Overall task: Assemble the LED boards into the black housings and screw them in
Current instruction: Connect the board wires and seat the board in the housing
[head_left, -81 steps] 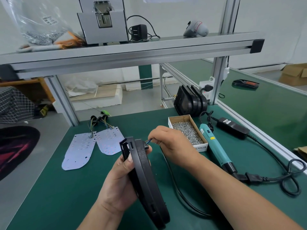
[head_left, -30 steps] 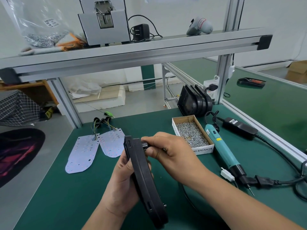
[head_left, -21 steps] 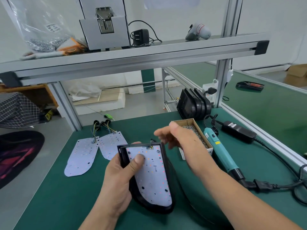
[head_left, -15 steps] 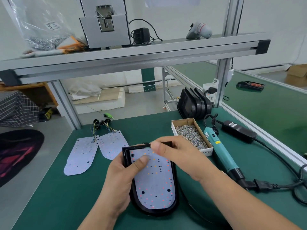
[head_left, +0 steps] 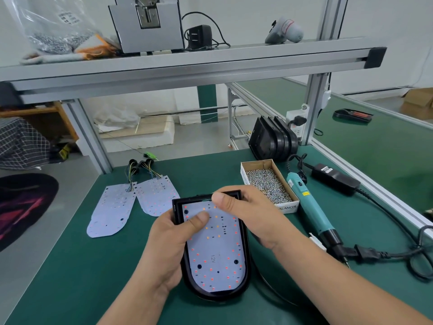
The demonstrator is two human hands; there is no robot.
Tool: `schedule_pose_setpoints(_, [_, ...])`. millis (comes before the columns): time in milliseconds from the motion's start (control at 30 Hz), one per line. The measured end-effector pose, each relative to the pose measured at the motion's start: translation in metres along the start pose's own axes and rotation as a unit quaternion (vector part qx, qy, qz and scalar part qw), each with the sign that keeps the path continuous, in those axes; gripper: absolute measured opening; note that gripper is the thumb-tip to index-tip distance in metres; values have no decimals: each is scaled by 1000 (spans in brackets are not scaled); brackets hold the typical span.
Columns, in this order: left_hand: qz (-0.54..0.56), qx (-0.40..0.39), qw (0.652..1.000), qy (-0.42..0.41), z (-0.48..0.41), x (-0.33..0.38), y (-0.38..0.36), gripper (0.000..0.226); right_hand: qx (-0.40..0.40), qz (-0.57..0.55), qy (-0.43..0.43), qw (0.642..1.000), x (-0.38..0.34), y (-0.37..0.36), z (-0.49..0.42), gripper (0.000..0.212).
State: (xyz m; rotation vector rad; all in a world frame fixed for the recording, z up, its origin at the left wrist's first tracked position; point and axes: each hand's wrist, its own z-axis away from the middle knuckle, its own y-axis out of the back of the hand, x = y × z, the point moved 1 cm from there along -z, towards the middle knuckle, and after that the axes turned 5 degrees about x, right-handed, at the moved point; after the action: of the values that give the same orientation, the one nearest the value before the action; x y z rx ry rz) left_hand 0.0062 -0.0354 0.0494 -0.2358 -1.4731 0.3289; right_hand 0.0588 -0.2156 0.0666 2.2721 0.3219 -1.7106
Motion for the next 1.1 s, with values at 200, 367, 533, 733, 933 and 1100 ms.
schedule_pose_setpoints(200, [-15,19,999,-31,1,1,-2,32,31,-60,-48,997,-3,-3,2,30])
schedule_pose_setpoints(367, [-36,17,999,-27,-1,1,-3,31,27,-135,-119,983,-2,-1,4,86])
schedule_pose_setpoints(533, [-55,1,998,-1,-5,3,2,26,31,-127,-158,979,-4,-2,1,89])
schedule_pose_setpoints(733, [-33,2,999,-2,-6,2,1,33,45,-109,-138,983,-1,-1,0,69])
schedule_pose_setpoints(933, [-8,29,999,23,-10,-3,8,26,13,-33,-134,990,-13,14,1,72])
schedule_pose_setpoints(1100, [10,71,996,46,-17,-4,19,40,-9,452,-56,890,-26,61,12,35])
